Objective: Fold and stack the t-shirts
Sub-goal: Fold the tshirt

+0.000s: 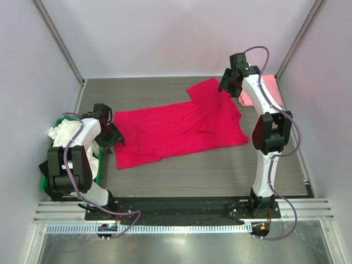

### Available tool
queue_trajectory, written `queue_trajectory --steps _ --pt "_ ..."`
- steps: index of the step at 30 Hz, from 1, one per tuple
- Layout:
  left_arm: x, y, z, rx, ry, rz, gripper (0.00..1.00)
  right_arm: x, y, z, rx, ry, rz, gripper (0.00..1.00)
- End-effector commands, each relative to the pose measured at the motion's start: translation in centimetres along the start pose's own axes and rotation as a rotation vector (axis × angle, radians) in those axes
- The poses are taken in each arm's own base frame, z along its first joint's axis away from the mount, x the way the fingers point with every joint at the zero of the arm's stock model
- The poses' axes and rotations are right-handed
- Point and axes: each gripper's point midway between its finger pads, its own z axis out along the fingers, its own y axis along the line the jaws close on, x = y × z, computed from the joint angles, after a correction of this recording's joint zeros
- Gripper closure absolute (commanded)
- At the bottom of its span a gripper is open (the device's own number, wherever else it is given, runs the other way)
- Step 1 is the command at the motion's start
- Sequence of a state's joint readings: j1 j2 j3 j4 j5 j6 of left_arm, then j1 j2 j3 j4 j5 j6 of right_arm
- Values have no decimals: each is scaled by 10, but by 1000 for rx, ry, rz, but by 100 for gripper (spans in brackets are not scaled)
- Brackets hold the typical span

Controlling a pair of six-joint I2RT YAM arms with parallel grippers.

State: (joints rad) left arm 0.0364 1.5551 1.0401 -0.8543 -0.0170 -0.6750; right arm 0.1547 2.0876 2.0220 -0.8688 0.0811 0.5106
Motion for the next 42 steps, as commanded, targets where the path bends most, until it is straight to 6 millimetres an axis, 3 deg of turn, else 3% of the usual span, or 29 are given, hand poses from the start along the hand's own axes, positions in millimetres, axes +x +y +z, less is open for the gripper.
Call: queue_trajectory --steps 1,2,4,5,6,7,8,10,11,13,14,17,25,32,35,37,38,39,40,42 --pt "-6 -12 -29 96 -55 10 28 -6 -13 -21 54 -2 -45 34" --pt "-5 -9 -35 99 -77 3 25 7 -25 -17 85 15 -43 33" --pt "2 -1 -49 114 -117 -7 21 8 -36 -40 56 -17 -2 33" --pt "6 1 -51 121 -124 -22 21 31 -51 -29 69 20 13 33" --pt "7 2 -61 148 -158 -33 21 26 -61 -49 48 -22 48 34" --pt "17 8 -56 140 -146 -41 21 35 -66 -52 26 -8 69 36" --pt "21 10 -56 145 -149 -65 22 61 -82 -41 32 32 95 37" --pt "33 17 -51 157 -159 -88 23 70 -88 -55 -33 10 128 40" --pt "37 18 -48 165 -156 -98 23 98 -98 -49 -21 60 130 40" --pt "44 16 -44 191 -157 -126 25 100 -121 -53 -13 27 177 42" --pt "46 16 -42 192 -154 -135 25 122 -130 -47 -6 72 190 42" --pt "55 18 -33 195 -136 -190 28 141 -150 -39 2 113 229 43" --pt "64 26 -3 175 -136 -272 28 162 -165 -10 24 172 247 46" --pt "51 32 13 147 -208 -306 30 165 -175 5 61 186 250 51" --pt "48 28 20 162 -215 -312 37 163 -178 7 73 181 253 62" --pt "47 25 24 168 -207 -317 49 163 -180 9 80 179 252 75" --pt "44 21 24 180 -215 -315 56 163 -182 10 86 178 256 80" --pt "43 21 26 173 -209 -311 74 163 -184 9 92 177 260 93" --pt "41 18 24 182 -217 -305 82 163 -184 9 93 178 263 97" --pt "33 13 19 185 -222 -287 100 162 -193 5 111 165 284 99"
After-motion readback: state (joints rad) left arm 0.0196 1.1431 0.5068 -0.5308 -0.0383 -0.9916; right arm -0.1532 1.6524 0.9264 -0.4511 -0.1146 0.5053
